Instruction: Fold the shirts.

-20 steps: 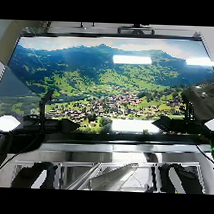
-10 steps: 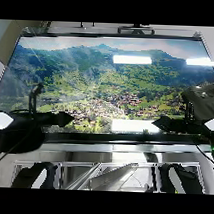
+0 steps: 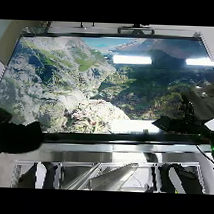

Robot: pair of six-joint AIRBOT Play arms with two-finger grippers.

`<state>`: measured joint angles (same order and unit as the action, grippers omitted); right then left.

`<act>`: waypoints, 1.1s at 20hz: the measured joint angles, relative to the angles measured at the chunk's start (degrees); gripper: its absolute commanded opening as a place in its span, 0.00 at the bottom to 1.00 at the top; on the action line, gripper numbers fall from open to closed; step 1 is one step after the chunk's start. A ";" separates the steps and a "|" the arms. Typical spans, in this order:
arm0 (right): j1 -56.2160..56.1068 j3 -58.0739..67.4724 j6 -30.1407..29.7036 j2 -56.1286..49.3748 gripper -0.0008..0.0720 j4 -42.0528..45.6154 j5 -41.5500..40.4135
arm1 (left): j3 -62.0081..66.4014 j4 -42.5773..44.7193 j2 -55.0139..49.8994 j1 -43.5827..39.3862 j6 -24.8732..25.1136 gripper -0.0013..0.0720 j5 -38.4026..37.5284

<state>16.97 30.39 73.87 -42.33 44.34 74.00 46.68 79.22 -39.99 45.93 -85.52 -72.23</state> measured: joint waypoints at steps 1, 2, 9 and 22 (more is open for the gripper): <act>0.00 0.00 0.02 0.00 0.03 0.00 0.00 | -1.73 0.37 0.00 4.46 -0.04 0.99 0.94; 0.00 0.00 0.02 0.00 0.03 0.00 -0.02 | -3.45 0.68 -0.04 7.65 -0.22 0.99 2.03; 0.00 0.00 0.02 0.00 0.03 0.00 -0.04 | -9.97 1.42 -9.73 13.70 -0.44 0.99 10.78; 0.00 0.00 0.02 0.00 0.03 -0.02 -0.15 | 3.76 -8.15 -28.09 1.57 0.46 0.02 6.25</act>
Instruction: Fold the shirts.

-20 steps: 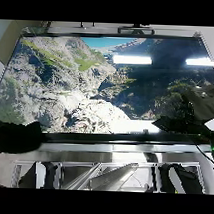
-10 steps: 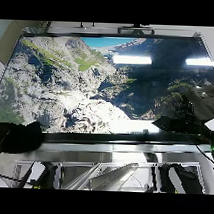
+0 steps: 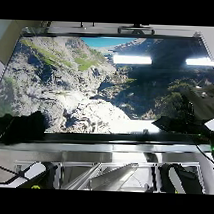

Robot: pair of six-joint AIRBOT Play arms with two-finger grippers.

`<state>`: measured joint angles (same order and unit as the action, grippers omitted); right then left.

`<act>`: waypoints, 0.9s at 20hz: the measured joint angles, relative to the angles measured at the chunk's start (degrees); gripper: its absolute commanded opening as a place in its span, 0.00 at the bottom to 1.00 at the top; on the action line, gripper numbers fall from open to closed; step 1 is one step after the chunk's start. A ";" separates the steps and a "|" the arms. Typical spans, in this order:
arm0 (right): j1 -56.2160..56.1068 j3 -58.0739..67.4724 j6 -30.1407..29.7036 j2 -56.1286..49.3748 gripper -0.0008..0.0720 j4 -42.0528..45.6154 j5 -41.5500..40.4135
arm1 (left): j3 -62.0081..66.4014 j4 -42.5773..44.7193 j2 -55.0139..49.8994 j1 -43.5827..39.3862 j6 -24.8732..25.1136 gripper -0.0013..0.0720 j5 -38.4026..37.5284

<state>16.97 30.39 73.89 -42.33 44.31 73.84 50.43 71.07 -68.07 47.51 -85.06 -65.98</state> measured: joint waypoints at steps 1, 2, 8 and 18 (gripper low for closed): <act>0.00 0.00 0.00 0.00 0.03 0.00 0.00 | 2.34 -2.80 0.70 -2.14 0.07 0.02 -1.14; 0.00 0.00 0.00 0.00 0.03 0.02 0.02 | 4.85 -5.97 1.73 -4.90 0.22 0.02 -2.36; 0.00 0.00 0.00 0.00 0.03 0.02 0.15 | 16.94 -20.26 6.10 -28.92 0.55 0.05 -4.37; 0.00 0.00 0.00 0.00 0.03 0.02 0.09 | 23.91 -23.82 -5.79 -54.34 0.61 1.00 -3.76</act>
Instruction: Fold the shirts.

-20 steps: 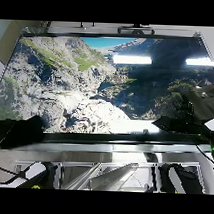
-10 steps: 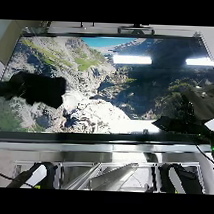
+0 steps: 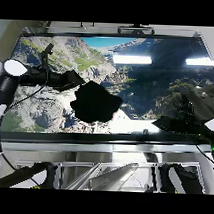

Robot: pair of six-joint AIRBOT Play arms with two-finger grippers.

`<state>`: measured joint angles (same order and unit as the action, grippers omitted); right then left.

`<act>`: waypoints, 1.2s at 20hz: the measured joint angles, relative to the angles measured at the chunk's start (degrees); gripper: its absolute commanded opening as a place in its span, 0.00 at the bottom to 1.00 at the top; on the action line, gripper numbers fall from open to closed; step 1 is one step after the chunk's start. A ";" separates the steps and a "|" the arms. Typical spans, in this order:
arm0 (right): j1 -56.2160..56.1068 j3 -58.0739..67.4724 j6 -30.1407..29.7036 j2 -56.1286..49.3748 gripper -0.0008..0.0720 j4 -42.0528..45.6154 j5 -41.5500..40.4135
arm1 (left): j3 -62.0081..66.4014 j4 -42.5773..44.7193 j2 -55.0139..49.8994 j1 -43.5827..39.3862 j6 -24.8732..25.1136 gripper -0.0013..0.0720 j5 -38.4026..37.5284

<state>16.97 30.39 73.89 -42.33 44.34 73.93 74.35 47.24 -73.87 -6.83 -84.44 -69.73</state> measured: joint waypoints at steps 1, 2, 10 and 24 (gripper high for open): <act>0.00 0.00 0.00 0.00 0.03 -0.02 0.00 | 0.11 -0.02 -0.96 -0.11 0.00 1.00 -0.44; 0.00 0.00 0.00 0.00 0.03 0.00 -0.09 | 0.17 0.20 -1.60 0.13 -0.02 1.00 -0.87; 0.00 -0.04 0.00 -0.24 0.03 -1.55 -3.43 | -8.83 10.01 -1.33 6.78 2.16 0.97 -1.51; -0.35 -0.04 -3.02 -6.73 0.04 -7.67 -6.78 | -22.03 -1.57 -10.67 1.81 18.40 0.02 6.95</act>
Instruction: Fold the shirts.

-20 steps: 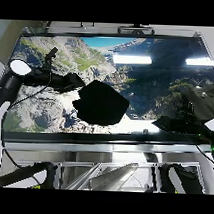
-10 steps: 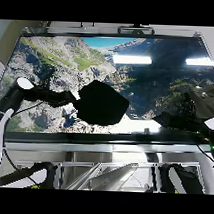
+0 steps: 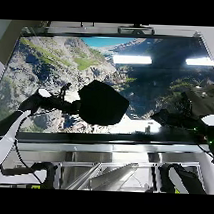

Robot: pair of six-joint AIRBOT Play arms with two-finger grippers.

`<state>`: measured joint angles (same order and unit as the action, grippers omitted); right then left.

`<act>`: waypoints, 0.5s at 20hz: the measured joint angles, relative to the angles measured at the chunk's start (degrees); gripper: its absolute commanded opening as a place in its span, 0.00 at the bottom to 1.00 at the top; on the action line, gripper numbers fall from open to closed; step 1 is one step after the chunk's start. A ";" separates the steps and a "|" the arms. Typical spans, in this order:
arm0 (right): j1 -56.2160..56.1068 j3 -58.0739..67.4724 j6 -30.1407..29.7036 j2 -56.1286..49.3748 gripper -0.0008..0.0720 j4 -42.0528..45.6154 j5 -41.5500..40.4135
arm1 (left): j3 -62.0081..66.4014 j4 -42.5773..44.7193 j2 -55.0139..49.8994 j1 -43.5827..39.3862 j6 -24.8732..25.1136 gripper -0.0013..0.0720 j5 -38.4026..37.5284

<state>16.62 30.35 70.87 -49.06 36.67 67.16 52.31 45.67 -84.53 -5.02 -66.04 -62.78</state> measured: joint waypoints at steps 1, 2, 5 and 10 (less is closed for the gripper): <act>-0.28 0.00 -1.55 -0.07 0.04 -0.57 0.13 | 0.42 -0.61 0.22 -0.13 0.33 0.02 -0.35; -0.81 0.00 -3.32 -0.13 0.04 -1.14 0.22 | 1.18 -1.49 0.72 -0.22 0.63 0.02 -0.74; -2.78 0.00 -6.80 -0.22 0.68 -2.25 0.04 | 4.94 -4.37 2.82 -0.35 1.25 0.04 -1.95; -4.74 0.00 -9.09 -3.28 0.71 -3.41 -5.44 | 12.55 -8.24 6.27 -0.42 1.62 0.05 -4.42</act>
<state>11.88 30.35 61.78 -52.34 33.26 61.71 64.86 37.43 -78.26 -5.43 -64.42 -67.20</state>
